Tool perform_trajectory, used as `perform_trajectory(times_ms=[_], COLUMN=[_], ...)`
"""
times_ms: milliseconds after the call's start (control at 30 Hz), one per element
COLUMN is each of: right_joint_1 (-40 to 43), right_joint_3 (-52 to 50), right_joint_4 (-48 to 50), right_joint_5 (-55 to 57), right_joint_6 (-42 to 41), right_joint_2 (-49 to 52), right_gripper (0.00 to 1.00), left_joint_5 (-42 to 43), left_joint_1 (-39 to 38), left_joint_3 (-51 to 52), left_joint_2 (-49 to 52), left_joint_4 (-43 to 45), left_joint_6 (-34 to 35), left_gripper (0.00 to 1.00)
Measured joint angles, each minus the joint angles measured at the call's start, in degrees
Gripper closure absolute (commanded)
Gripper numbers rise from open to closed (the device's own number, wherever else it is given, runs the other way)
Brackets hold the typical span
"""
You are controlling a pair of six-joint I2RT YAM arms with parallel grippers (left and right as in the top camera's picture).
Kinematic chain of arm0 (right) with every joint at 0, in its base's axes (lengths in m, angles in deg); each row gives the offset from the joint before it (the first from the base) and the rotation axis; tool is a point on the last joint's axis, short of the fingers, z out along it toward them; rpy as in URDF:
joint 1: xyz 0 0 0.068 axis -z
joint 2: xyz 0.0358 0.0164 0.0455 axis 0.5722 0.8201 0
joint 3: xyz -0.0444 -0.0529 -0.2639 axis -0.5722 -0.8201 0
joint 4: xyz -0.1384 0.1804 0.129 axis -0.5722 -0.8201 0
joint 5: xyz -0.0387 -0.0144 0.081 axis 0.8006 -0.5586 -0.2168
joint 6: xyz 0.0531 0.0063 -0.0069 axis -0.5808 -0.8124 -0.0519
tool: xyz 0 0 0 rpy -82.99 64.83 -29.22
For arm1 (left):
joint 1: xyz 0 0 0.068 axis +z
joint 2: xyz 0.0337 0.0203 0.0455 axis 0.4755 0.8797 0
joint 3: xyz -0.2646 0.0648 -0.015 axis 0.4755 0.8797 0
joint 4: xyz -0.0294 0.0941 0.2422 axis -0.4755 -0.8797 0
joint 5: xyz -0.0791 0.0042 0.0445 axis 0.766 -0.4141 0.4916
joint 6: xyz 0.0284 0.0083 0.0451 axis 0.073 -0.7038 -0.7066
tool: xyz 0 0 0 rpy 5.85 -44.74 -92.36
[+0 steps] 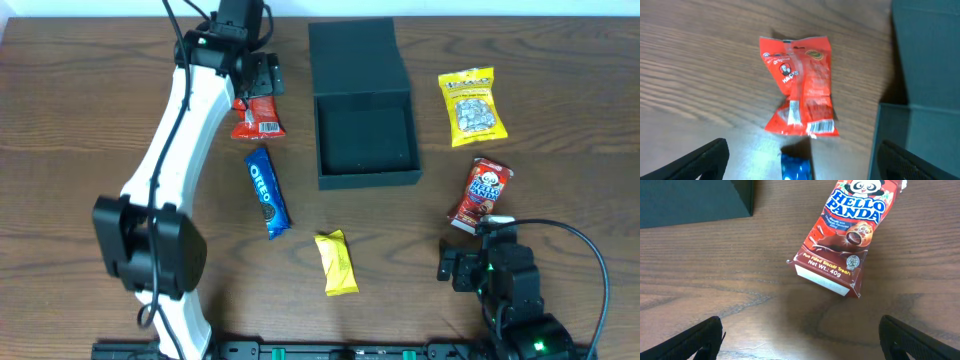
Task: Pack container
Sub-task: 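Reach the left gripper to the red Gula-Gula bag and grasp it, then lift the red bag with the left gripper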
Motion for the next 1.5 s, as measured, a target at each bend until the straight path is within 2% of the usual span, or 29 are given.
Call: perform_trajectory(times_ms=[400, 567, 633, 733, 800, 867, 967, 1033, 1133, 1333, 1500], right_joint_1=[0.0, 0.0, 0.0, 0.0, 0.0, 0.0, 0.0, 0.0, 0.0, 0.0, 0.0], right_joint_3=[0.0, 0.0, 0.0, 0.0, 0.0, 0.0, 0.0, 0.0, 0.0, 0.0, 0.0], right_joint_4=[0.0, 0.0, 0.0, 0.0, 0.0, 0.0, 0.0, 0.0, 0.0, 0.0, 0.0], right_joint_5=[0.0, 0.0, 0.0, 0.0, 0.0, 0.0, 0.0, 0.0, 0.0, 0.0, 0.0], right_joint_6=[0.0, 0.0, 0.0, 0.0, 0.0, 0.0, 0.0, 0.0, 0.0, 0.0, 0.0], right_joint_2=[0.0, 0.0, 0.0, 0.0, 0.0, 0.0, 0.0, 0.0, 0.0, 0.0, 0.0], right_gripper=[0.01, 0.01, 0.01, 0.01, 0.01, 0.01, 0.01, 0.01, 0.01, 0.01, 0.01], left_joint_5=[7.63, 8.24, 8.26, 8.24, 8.2, 8.22, 8.13, 7.67, 6.6, 4.44, 3.61], left_joint_1=[2.4, 2.4, 2.4, 2.4, 2.4, 2.4, 2.38, 2.34, 2.29, 2.16, 1.77], left_joint_3=[0.0, 0.0, 0.0, 0.0, 0.0, 0.0, 0.0, 0.0, 0.0, 0.0, 0.0], left_joint_2=[14.91, 17.11, 17.35, 17.38, 17.38, 17.38, 17.38, 17.38, 17.38, 17.46, 17.73], left_joint_4=[6.1, 6.71, 6.78, 6.88, 6.86, 6.86, 6.84, 6.75, 6.51, 5.7, 5.79], left_joint_6=[-0.24, -0.2, -0.2, 0.02, -0.07, 0.02, -0.39, -0.44, -0.68, -0.68, -0.9], left_gripper=[0.05, 0.05, 0.02, 0.15, 0.18, 0.26, 0.27, 0.32, 0.34, 0.35, 0.41])
